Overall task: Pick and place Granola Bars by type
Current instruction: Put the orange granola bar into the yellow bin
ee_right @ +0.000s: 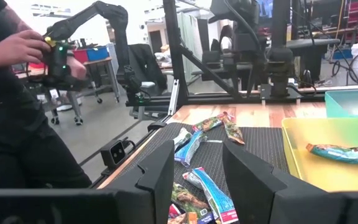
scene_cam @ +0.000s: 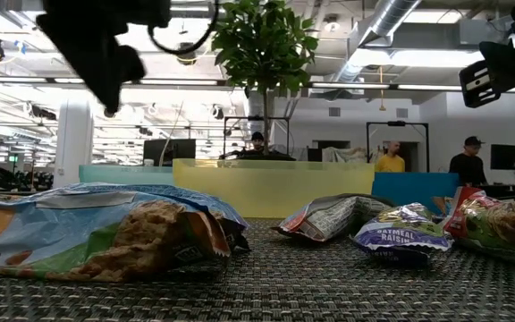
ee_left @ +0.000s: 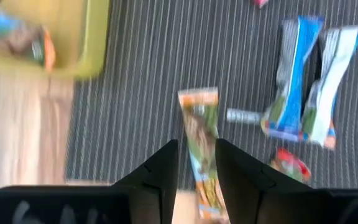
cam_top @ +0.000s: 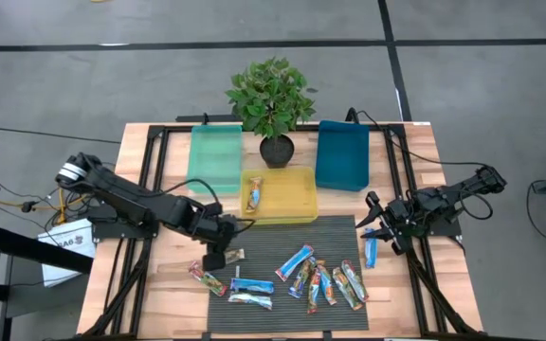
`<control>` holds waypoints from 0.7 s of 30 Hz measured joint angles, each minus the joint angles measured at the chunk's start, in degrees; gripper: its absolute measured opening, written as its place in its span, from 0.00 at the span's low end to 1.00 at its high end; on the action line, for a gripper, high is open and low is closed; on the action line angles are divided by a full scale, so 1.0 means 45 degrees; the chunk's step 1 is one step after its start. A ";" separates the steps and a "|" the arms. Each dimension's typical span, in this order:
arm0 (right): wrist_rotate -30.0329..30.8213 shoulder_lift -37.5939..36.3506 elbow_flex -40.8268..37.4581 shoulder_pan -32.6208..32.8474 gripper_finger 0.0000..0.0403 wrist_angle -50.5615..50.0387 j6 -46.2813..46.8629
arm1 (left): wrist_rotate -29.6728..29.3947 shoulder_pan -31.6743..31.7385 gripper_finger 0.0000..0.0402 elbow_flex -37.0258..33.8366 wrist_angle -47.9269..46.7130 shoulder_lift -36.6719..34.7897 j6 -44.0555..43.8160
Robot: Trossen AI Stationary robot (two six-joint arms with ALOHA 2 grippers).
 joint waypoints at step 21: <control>0.0000 0.0002 0.0000 0.0002 0.32 0.0000 0.0000 | 0.0178 -0.0153 0.24 0.0005 -0.0696 0.1706 -0.0986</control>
